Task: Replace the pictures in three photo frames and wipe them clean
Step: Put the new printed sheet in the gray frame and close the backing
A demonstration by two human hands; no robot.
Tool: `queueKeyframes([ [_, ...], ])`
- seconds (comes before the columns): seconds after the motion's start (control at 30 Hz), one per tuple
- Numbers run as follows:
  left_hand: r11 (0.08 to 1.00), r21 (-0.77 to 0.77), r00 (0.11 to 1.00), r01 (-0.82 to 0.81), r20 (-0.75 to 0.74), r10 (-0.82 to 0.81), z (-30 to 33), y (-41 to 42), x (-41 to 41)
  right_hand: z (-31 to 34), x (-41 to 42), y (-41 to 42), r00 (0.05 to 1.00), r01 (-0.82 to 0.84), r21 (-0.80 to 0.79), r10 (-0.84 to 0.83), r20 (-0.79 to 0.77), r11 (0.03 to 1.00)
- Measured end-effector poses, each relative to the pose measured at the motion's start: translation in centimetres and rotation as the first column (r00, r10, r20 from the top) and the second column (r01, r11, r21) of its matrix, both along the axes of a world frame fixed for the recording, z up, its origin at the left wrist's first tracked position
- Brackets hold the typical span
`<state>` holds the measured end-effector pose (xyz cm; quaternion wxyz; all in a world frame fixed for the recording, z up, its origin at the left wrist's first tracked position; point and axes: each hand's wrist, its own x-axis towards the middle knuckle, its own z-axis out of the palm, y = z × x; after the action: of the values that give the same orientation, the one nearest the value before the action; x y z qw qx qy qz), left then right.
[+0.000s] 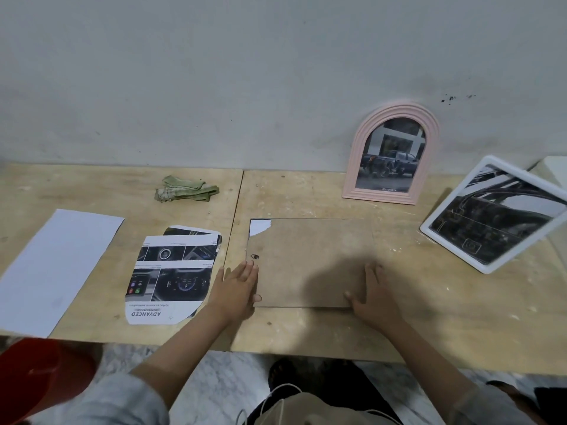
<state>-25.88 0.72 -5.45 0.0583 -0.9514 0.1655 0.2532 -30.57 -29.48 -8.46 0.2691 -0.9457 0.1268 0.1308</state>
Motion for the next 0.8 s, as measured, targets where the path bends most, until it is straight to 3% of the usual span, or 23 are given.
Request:
queueKeyframes([
  [0.2, 1.000, 0.016, 0.994, 0.002, -0.111, -0.001, 0.8, 0.0, 2.8, 0.6, 0.3, -2.3, 0.982, -0.160, -0.022, 0.157, -0.101, 0.987],
  [0.53, 0.996, 0.058, 0.993, 0.072, -0.096, -0.066, 0.0, 0.4, 3.9, 0.7, 0.8, -2.8, 0.968, -0.202, -0.163, 0.172, -0.182, 0.966],
  [0.8, 0.995, -0.005, 0.985, 0.097, -0.144, -0.096, 0.1, 0.3, 4.8, 0.2, -0.2, -3.1, 0.985, -0.149, -0.027, 0.146, -0.094, 0.989],
])
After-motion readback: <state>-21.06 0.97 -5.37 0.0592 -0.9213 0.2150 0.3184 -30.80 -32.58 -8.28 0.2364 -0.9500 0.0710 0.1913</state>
